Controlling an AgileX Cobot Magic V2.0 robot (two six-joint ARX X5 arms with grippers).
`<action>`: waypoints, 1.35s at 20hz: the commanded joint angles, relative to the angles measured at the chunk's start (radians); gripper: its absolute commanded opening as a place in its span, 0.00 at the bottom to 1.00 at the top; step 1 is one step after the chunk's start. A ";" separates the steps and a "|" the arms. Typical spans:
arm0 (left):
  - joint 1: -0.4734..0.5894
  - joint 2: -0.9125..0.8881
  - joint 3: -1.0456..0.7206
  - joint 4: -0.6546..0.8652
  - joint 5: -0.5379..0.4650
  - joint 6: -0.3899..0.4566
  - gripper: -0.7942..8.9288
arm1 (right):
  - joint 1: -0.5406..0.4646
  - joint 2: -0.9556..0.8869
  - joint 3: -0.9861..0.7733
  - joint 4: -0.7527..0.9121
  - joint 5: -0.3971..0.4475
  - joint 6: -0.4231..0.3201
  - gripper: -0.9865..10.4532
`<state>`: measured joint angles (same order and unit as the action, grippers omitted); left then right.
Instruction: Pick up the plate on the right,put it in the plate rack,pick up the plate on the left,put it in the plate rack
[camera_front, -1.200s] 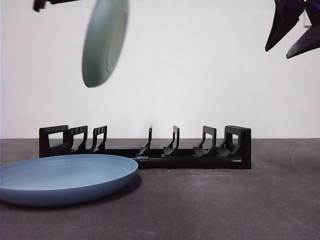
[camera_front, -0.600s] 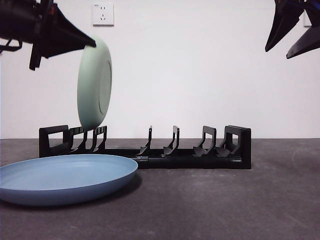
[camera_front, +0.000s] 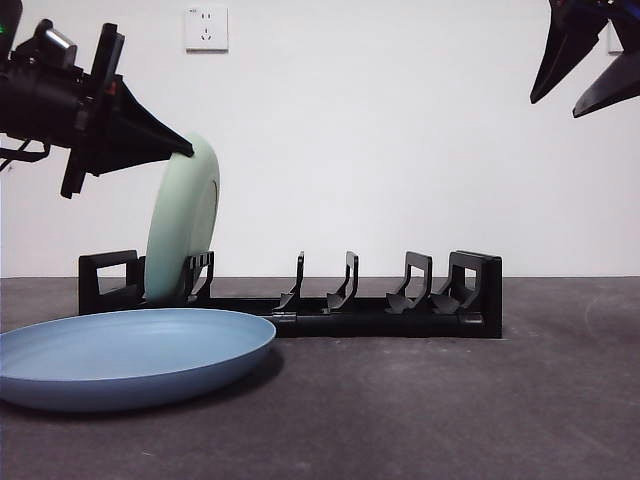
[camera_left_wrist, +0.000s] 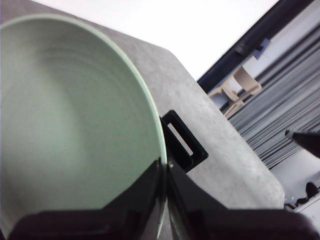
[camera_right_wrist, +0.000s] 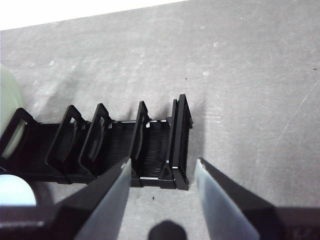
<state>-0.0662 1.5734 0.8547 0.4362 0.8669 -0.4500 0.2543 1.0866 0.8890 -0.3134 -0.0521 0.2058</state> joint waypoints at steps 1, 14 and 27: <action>0.003 0.011 0.005 -0.053 -0.064 0.075 0.07 | 0.000 0.000 0.002 0.006 0.000 0.007 0.28; 0.000 -0.169 0.005 -0.169 0.154 0.089 0.31 | 0.019 0.050 0.002 -0.002 -0.287 0.029 0.28; -0.200 -0.835 0.047 -0.938 -0.644 0.666 0.32 | 0.322 0.524 0.101 0.133 -0.394 0.066 0.28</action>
<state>-0.2646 0.7368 0.8997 -0.4946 0.2417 0.1501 0.5747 1.5993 0.9863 -0.1883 -0.4450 0.2653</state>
